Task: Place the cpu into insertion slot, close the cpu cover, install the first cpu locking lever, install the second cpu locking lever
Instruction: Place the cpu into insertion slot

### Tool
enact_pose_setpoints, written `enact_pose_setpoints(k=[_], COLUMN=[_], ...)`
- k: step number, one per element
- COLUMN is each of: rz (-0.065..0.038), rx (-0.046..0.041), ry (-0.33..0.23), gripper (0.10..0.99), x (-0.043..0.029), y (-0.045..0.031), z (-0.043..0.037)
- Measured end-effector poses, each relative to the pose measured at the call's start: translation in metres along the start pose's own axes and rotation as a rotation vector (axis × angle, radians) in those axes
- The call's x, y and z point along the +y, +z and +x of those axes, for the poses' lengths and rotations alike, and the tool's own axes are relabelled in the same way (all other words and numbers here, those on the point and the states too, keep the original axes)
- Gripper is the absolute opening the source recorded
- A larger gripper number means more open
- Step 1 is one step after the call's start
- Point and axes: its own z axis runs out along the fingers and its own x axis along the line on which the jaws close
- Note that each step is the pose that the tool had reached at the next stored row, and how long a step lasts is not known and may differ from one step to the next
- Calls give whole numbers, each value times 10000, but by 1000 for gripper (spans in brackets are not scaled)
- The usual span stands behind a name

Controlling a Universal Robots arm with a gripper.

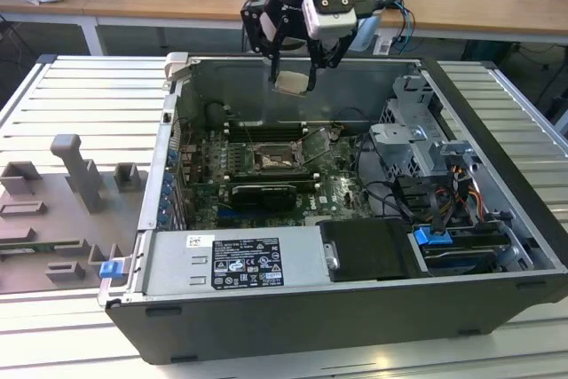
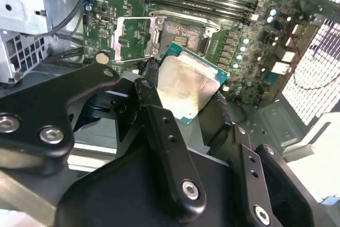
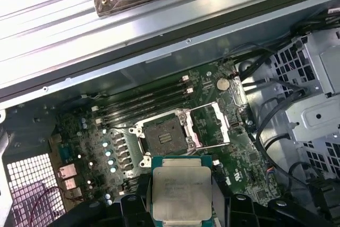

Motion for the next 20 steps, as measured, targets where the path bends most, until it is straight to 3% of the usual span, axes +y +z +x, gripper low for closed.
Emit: enact_pose_setpoints(k=[3,11,20], rz=[-1,-5,-20], rx=[-24,-150,-214], ry=[278,1688,2461], gripper=[541,541,541], x=[0,-1,-1], y=[0,8,11], z=[0,0,0])
